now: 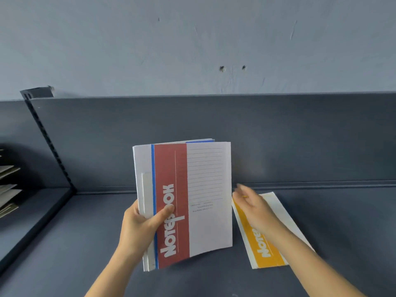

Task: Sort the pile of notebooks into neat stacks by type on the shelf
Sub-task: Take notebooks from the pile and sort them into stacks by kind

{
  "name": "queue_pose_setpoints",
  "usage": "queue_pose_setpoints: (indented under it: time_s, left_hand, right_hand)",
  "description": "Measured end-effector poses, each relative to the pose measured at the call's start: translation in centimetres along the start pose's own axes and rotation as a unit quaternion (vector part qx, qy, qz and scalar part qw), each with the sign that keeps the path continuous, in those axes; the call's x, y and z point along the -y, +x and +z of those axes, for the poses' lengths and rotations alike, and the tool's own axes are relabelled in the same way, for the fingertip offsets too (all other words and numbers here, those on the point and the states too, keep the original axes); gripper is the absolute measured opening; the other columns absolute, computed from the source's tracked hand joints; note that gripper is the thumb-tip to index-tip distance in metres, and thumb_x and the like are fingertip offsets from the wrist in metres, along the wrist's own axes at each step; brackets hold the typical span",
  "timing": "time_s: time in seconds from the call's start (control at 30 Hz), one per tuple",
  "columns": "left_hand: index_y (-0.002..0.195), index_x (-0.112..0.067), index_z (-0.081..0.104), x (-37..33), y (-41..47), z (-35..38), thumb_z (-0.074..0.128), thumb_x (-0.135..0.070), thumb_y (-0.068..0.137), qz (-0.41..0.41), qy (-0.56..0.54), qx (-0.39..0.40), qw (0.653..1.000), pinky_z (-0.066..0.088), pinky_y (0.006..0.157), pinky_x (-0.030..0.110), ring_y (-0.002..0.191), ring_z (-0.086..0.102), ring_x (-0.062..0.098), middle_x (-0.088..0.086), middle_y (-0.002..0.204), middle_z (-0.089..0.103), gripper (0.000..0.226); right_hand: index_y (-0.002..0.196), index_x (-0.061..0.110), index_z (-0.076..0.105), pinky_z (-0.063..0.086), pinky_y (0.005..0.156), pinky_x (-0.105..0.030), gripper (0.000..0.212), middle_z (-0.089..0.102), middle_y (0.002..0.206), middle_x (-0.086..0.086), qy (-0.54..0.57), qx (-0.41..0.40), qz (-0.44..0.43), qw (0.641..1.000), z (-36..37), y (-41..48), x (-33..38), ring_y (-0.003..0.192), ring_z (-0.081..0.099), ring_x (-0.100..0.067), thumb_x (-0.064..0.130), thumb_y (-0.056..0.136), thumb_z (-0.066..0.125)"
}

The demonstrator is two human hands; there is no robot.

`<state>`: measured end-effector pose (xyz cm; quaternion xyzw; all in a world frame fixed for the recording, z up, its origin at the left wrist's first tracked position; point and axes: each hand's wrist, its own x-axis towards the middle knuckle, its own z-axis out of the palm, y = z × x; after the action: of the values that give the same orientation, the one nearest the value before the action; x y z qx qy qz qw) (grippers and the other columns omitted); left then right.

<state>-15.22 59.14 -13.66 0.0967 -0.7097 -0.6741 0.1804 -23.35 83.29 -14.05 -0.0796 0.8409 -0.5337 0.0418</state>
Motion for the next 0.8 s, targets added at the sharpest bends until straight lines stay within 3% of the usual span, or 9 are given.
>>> queue_pose_setpoints:
  time_s: [0.07,0.23,0.33,0.53,0.7,0.8]
  left_hand:
    - [0.099,-0.019,0.064,0.3,0.6,-0.3,0.076,-0.012,0.075,-0.006,0.0,0.018,1.0,0.059,0.054,0.028,0.073,0.075,0.022,-0.004,0.084,0.077,0.028]
    - [0.103,-0.015,0.062,1.7,1.5,-1.4,0.072,-0.019,0.075,-0.041,-0.027,0.032,0.998,0.06,0.057,0.03,0.075,0.075,0.023,-0.001,0.085,0.077,0.03]
    - [0.102,-0.016,0.061,2.3,1.8,-1.5,0.062,-0.028,0.083,-0.048,-0.032,0.031,0.998,0.058,0.055,0.024,0.073,0.075,0.018,-0.004,0.081,0.077,0.022]
    - [0.098,-0.017,0.061,3.0,2.6,-1.6,0.063,-0.037,0.087,-0.074,-0.025,0.009,0.997,0.058,0.056,0.028,0.071,0.074,0.019,-0.001,0.081,0.077,0.023]
    - [0.093,-0.012,0.064,3.2,3.5,-4.7,0.066,-0.035,0.087,-0.081,-0.015,-0.066,0.994,0.056,0.058,0.033,0.072,0.072,0.025,0.007,0.081,0.074,0.024]
    - [0.093,-0.013,0.066,3.2,4.5,-8.1,0.067,-0.033,0.088,-0.09,-0.02,-0.089,0.992,0.057,0.067,0.038,0.077,0.071,0.027,0.009,0.086,0.075,0.021]
  right_hand:
    - [0.127,0.024,0.049,0.046,0.085,-0.013,0.035,0.058,0.122,0.019,0.12,0.044,-0.006,0.992,2.2,-0.8,1.6,0.115,0.055,-0.002,0.04,0.095,0.048]
    - [0.096,0.013,0.06,0.057,0.08,-0.039,0.004,0.071,0.099,-0.001,0.161,-0.101,0.033,0.981,5.1,-1.0,1.1,0.092,0.068,-0.019,0.014,0.092,0.059]
    - [0.095,0.011,0.059,0.058,0.077,-0.041,0.003,0.07,0.096,-0.001,0.144,-0.126,0.049,0.98,5.1,-1.2,0.7,0.089,0.068,-0.021,0.013,0.093,0.057]
    - [0.101,0.012,0.057,0.054,0.076,-0.039,0.008,0.067,0.1,-0.002,0.159,-0.182,0.081,0.967,3.1,-0.9,-0.7,0.092,0.065,-0.022,0.013,0.096,0.051]
    - [0.103,0.01,0.058,0.053,0.072,-0.035,0.01,0.068,0.102,-0.002,0.145,-0.162,0.105,0.97,2.7,-0.7,-1.7,0.092,0.065,-0.023,0.012,0.096,0.051]
    - [0.103,0.01,0.06,0.053,0.07,-0.034,0.011,0.069,0.1,-0.001,0.147,-0.145,0.119,0.971,4.0,-0.5,-1.9,0.091,0.066,-0.021,0.011,0.096,0.051]
